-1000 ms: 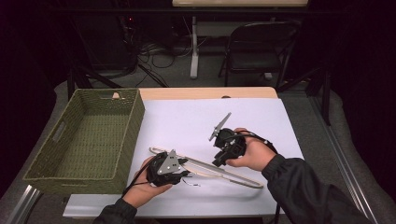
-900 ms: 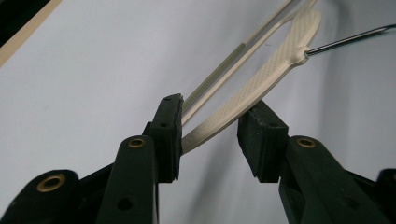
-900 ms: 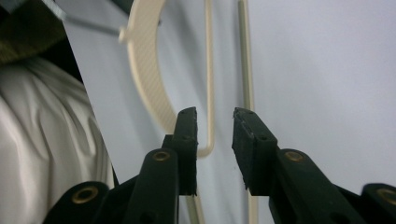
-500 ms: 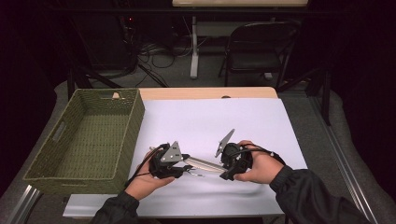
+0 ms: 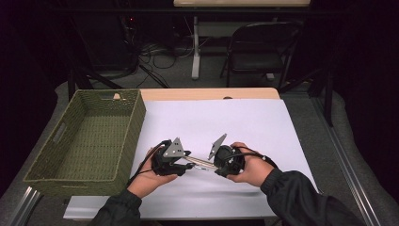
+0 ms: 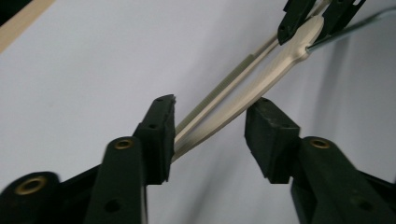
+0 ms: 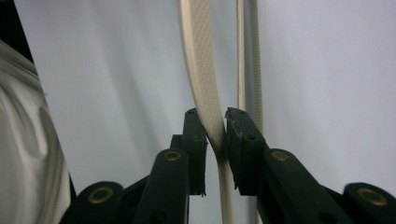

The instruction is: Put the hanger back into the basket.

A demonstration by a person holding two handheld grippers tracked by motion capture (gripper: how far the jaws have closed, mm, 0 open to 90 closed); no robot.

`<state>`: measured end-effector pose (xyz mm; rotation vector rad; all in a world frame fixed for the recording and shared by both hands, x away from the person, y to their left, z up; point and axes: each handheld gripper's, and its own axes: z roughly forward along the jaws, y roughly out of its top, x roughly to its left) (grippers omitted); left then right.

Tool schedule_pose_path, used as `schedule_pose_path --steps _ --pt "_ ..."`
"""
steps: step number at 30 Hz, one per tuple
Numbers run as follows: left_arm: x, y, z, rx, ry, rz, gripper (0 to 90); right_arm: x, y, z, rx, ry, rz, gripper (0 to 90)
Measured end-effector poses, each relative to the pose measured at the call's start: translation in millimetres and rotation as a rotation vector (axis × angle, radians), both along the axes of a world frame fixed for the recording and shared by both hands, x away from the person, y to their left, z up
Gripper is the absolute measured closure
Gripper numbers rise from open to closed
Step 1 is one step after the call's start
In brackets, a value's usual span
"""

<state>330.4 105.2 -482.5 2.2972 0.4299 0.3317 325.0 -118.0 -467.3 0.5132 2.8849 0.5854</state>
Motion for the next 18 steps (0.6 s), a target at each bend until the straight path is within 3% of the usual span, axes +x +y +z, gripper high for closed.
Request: schedule_pose_path --steps 5,9,14,15,18 --pt "-0.9 9.0 8.7 -0.026 -0.027 0.031 43.6 5.4 -4.9 6.9 0.007 -0.062 -0.001 85.0" --pt "-1.8 17.2 16.5 -0.021 -0.039 0.041 43.2 15.6 -12.0 10.0 0.016 -0.027 -0.007 85.7" --pt "-1.0 26.8 23.0 -0.004 -0.043 0.040 43.2 23.3 -19.9 14.1 0.028 0.050 -0.014 86.0" --pt "-0.7 28.7 24.1 0.002 -0.047 0.041 43.1 24.1 -21.2 13.1 0.057 0.055 -0.008 86.1" --pt "0.6 33.5 27.2 0.006 -0.015 0.024 41.5 24.9 -24.7 15.7 0.075 0.078 0.017 86.1"
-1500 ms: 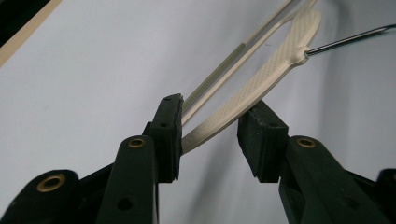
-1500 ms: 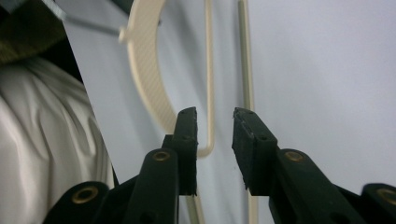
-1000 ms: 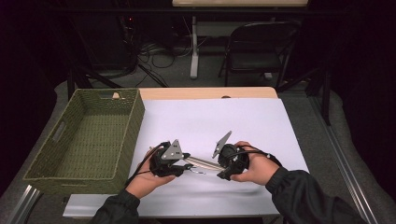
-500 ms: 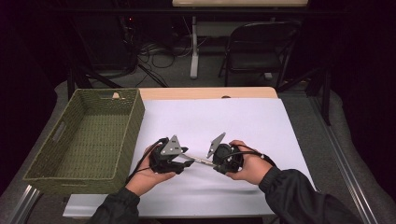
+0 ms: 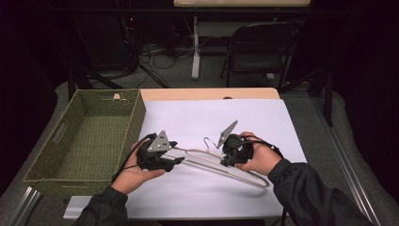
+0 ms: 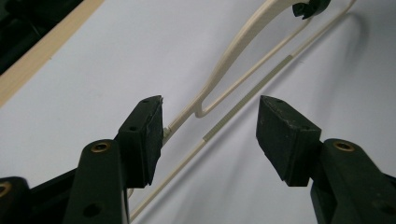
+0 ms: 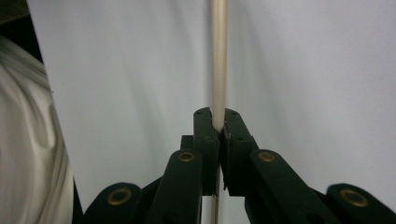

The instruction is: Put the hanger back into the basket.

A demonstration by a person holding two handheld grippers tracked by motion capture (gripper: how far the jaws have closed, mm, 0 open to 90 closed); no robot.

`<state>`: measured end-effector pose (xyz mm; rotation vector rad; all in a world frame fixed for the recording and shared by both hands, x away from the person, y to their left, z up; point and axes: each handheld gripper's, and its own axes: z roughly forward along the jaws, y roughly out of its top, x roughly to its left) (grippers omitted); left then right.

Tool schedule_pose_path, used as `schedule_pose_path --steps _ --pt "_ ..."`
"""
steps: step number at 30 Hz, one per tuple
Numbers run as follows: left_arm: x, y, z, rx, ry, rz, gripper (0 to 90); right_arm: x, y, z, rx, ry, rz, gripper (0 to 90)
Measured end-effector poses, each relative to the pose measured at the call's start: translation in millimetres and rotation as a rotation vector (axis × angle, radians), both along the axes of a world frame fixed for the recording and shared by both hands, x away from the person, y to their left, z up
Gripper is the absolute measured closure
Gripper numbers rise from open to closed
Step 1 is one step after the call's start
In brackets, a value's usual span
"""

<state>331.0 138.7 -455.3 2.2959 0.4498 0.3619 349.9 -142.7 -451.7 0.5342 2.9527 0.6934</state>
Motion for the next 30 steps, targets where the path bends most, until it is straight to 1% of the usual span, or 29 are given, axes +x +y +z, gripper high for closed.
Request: schedule_pose_path --steps 1,2,4,5,7,8,9,10,11,12,14,15,16,17,18,20,21,22,24,26,29,30 --pt "0.1 0.8 1.0 0.005 0.014 -0.010 41.6 -0.7 -0.9 0.7 0.007 0.005 0.007 86.1" --pt "-0.3 1.2 1.8 0.014 0.015 -0.016 41.7 -1.0 -1.5 1.6 0.013 0.011 0.018 86.1" --pt "-1.2 1.3 2.8 0.034 0.023 -0.031 41.7 -3.8 -1.3 3.7 0.019 0.018 0.066 86.1" --pt "-2.0 1.3 3.3 0.043 0.032 -0.044 41.7 -3.8 -1.3 3.7 0.019 0.018 0.066 86.1" --pt "-4.3 1.1 3.5 0.056 0.050 -0.082 41.8 -7.5 1.3 6.0 0.005 0.020 0.106 86.1" --pt "-5.2 0.9 3.2 0.058 0.057 -0.089 42.1 -8.9 3.0 7.8 -0.005 0.012 0.135 86.1" --pt "-6.1 0.8 2.6 0.059 0.073 -0.100 42.5 -10.2 4.2 8.8 -0.003 0.014 0.143 86.1" --pt "-6.9 0.6 1.7 0.064 0.088 -0.112 42.7 -11.2 5.7 10.2 -0.002 0.017 0.162 86.1" --pt "-7.8 0.5 1.1 0.068 0.095 -0.120 43.0 -12.6 7.2 11.5 -0.001 0.024 0.172 86.1" --pt "-8.6 0.6 0.1 0.072 0.102 -0.133 44.3 -13.8 10.0 13.9 -0.010 0.015 0.201 86.1" --pt "-10.2 1.3 -2.0 0.073 0.119 -0.150 44.9 -14.8 11.5 14.8 -0.010 0.013 0.207 86.1" --pt "-10.5 1.6 -2.9 0.073 0.124 -0.153 46.2 -15.3 13.2 16.2 -0.013 0.012 0.221 86.1" --pt "-10.9 2.1 -3.6 0.078 0.129 -0.155 48.3 -16.2 15.1 17.2 -0.014 0.012 0.234 86.1" --pt "-10.7 3.0 -4.5 0.087 0.130 -0.158 48.3 -16.2 15.1 17.2 -0.014 0.012 0.234 86.1" --pt "-10.9 3.6 -5.5 0.086 0.134 -0.154 49.0 -17.1 16.3 17.7 -0.014 0.013 0.238 86.1" --pt "-10.3 4.7 -7.3 0.092 0.149 -0.154 52.8 -18.0 17.7 17.6 -0.016 0.017 0.246 86.1" --pt "-10.1 5.0 -8.8 0.101 0.150 -0.163 54.0 -17.7 18.3 17.1 -0.017 0.017 0.259 86.1" --pt "-10.1 5.1 -9.7 0.105 0.155 -0.168 54.8 -18.5 19.1 16.6 -0.023 0.018 0.259 86.1" --pt "-10.2 4.4 -13.2 0.119 0.176 -0.186 57.3 -18.8 19.8 15.5 -0.029 0.016 0.269 86.1" --pt "-10.4 3.3 -16.2 0.130 0.179 -0.197 59.7 -19.7 20.4 14.5 -0.033 0.021 0.274 86.1" --pt "-10.0 0.7 -22.1 0.148 0.197 -0.215 61.9 -19.6 21.4 13.9 -0.034 0.019 0.287 86.1" --pt "-9.8 -0.3 -24.1 0.151 0.204 -0.214 63.2 -20.3 21.7 13.8 -0.034 0.023 0.280 86.1"
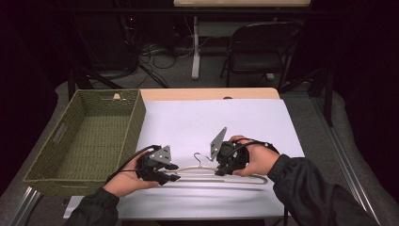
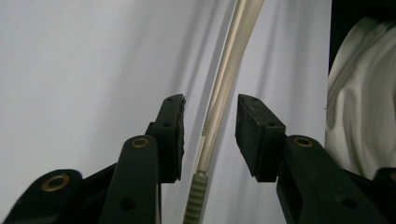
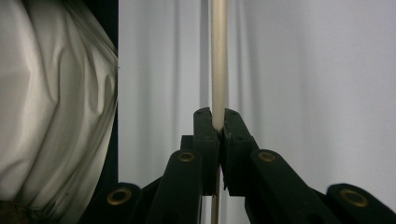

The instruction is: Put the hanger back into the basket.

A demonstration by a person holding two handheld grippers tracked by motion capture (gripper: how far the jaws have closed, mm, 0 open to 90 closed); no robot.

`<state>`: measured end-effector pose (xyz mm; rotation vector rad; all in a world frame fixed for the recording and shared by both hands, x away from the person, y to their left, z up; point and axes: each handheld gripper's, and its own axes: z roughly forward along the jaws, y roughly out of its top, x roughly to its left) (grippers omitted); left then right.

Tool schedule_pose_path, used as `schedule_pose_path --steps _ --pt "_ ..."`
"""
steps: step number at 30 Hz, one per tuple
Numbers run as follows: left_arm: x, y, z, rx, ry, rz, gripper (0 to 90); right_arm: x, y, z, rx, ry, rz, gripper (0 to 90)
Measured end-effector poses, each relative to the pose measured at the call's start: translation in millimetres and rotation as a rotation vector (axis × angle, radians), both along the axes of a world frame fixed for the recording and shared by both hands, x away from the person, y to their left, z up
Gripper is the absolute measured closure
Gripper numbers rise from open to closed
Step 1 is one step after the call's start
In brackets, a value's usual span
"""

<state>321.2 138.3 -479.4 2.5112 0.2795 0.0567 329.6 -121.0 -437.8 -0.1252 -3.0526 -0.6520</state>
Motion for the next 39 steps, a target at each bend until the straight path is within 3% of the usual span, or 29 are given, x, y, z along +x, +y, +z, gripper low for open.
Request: schedule_pose_path --steps 13,18,28,34,35,36,37,38,39 --pt "1.2 -2.8 -12.7 -0.011 0.025 -0.015 83.1 -0.6 4.3 -3.8 -0.014 -0.003 0.021 86.0" --pt "1.0 -2.4 -13.8 -0.009 0.041 -0.033 85.0 -0.9 4.5 -4.0 -0.013 -0.003 0.022 86.0" --pt "0.0 -1.8 -12.8 -0.006 0.025 -0.039 85.7 -0.5 4.4 -4.0 -0.009 -0.008 0.024 85.8" --pt "-3.3 0.3 -9.7 -0.033 0.025 -0.043 86.5 1.1 2.1 -2.2 0.010 -0.002 0.009 84.8" --pt "-4.5 0.9 -8.2 -0.035 0.018 -0.049 86.6 2.1 1.2 -1.4 0.015 0.008 0.003 84.1" --pt "-6.0 1.3 -6.7 -0.040 0.019 -0.045 87.0 4.6 -1.5 0.6 0.040 0.008 -0.015 75.8" --pt "-6.9 2.0 -5.3 -0.041 0.024 -0.042 87.0 4.6 -1.5 0.6 0.040 0.008 -0.015 75.8" --pt "-8.1 3.7 -2.9 -0.051 0.028 -0.032 87.2 6.4 -6.7 4.0 0.079 -0.008 -0.046 65.4" --pt "-8.7 5.0 -1.8 -0.060 0.031 -0.022 87.2 6.4 -6.7 4.0 0.079 -0.008 -0.046 65.4"
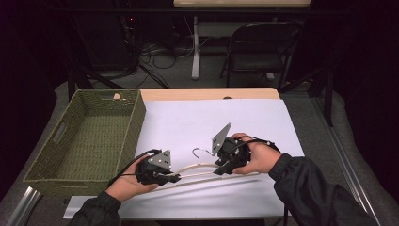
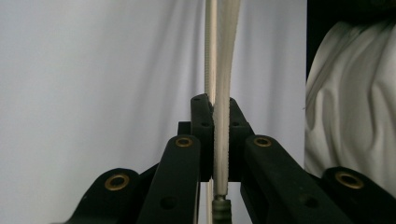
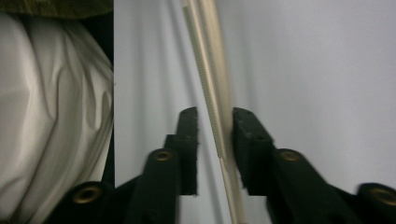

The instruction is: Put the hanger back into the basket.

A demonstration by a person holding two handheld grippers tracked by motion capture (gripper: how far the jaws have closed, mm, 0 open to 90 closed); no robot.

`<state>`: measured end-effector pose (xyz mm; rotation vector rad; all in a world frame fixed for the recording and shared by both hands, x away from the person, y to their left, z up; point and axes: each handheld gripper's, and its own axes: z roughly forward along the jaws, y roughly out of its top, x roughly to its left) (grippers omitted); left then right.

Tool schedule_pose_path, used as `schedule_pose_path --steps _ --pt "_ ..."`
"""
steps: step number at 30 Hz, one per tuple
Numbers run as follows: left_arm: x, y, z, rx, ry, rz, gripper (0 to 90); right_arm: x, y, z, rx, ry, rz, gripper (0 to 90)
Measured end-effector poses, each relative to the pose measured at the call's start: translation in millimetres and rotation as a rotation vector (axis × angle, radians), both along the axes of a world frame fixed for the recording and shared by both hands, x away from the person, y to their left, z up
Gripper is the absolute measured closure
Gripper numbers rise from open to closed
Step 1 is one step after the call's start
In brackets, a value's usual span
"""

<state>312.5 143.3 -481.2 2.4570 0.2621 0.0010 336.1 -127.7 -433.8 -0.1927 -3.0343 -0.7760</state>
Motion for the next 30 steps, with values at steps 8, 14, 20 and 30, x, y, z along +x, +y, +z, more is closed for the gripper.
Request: schedule_pose_path --steps 8,14,20,30 --pt "-12.0 16.7 15.6 -0.031 0.008 0.107 87.2 5.1 -33.8 15.5 0.111 -0.051 -0.110 53.8" --pt "-24.2 33.5 34.5 -0.089 0.008 0.193 87.2 7.6 -57.1 21.6 0.156 -0.073 -0.181 51.8" --pt "-33.0 57.7 56.3 -0.145 -0.010 0.262 87.2 11.0 -76.7 21.5 0.183 -0.088 -0.250 47.7" --pt "-28.7 110.0 89.8 -0.171 -0.062 0.365 87.2 13.5 -99.0 5.4 0.182 -0.034 -0.360 46.5"
